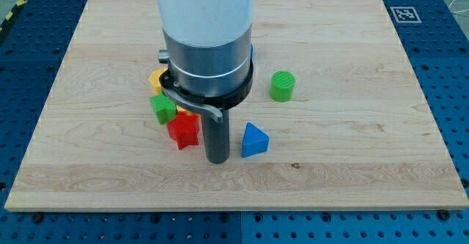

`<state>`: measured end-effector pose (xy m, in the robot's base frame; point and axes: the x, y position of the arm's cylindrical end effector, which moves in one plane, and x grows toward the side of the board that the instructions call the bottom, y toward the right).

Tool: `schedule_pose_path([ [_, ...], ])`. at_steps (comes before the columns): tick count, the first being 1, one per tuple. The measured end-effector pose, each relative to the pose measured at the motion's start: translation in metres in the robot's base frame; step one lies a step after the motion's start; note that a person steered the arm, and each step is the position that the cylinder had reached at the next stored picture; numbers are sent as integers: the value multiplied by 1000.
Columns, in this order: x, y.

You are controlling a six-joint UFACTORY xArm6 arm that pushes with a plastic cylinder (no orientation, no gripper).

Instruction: Push the group of blocks slightly up

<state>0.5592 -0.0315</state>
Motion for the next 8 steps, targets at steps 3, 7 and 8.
schedule_pose_path([
  [3, -1, -55],
  [7, -67, -24],
  [8, -85, -24],
])
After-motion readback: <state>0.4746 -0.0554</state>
